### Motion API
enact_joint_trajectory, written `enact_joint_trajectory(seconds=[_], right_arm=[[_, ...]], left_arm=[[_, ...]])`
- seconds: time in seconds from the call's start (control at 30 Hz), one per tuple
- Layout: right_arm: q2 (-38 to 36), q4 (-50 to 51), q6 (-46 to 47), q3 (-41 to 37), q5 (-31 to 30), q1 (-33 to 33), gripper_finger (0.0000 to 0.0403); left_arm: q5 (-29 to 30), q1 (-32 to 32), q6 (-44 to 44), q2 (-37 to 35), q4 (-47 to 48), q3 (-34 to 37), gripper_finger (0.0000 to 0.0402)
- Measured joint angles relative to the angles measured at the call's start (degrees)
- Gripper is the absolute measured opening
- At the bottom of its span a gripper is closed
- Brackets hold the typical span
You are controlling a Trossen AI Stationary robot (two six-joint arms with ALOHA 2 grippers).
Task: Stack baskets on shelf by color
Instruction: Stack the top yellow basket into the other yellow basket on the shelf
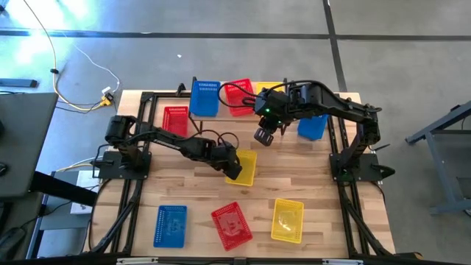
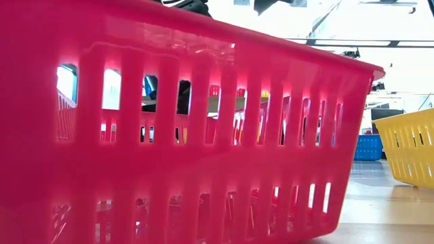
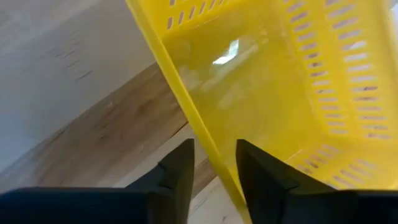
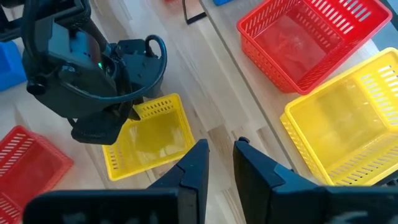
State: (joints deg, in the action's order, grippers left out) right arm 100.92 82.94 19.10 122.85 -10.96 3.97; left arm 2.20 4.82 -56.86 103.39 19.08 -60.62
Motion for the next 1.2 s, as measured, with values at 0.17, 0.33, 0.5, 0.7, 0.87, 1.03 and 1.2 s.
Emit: enact_joint_trajectory(seconds=[0.17, 0.33, 0.5, 0.7, 0.87, 1.03, 1.2], right_arm=[[0.0, 0.0, -1.2, 0.0, 3.0, -0.1, 0.0061], [0.0, 0.0, -3.7, 0.0, 8.3, -1.5, 0.0061], [0.0, 0.0, -6.5, 0.0, 11.0, -4.0, 0.0061], [0.0, 0.0, -9.8, 0.0, 13.1, -7.4, 0.0061], [0.0, -0.9, -13.8, 0.0, 13.1, -10.2, 0.0061], [0.0, -2.4, -18.3, 0.0, 13.1, -12.4, 0.0061], [0.0, -3.9, -22.0, 0.0, 13.1, -13.8, 0.0061]], left_arm=[[0.1, 0.0, 1.0, 0.0, -0.1, 0.0, 0.0032], [-0.7, 0.0, 1.6, 0.0, 0.5, -1.6, 0.0008], [-2.2, 0.0, 3.1, -0.6, 0.9, -4.6, 0.0003], [-2.1, 0.5, 5.9, -1.0, 5.8, -9.7, 0.0002], [0.7, 1.2, 8.9, -1.8, 12.6, -14.9, 0.0001], [4.6, 1.8, 10.6, -1.9, 21.2, -20.9, 0.0001], [7.3, 2.8, 11.2, -1.9, 26.8, -26.0, 0.0001]])
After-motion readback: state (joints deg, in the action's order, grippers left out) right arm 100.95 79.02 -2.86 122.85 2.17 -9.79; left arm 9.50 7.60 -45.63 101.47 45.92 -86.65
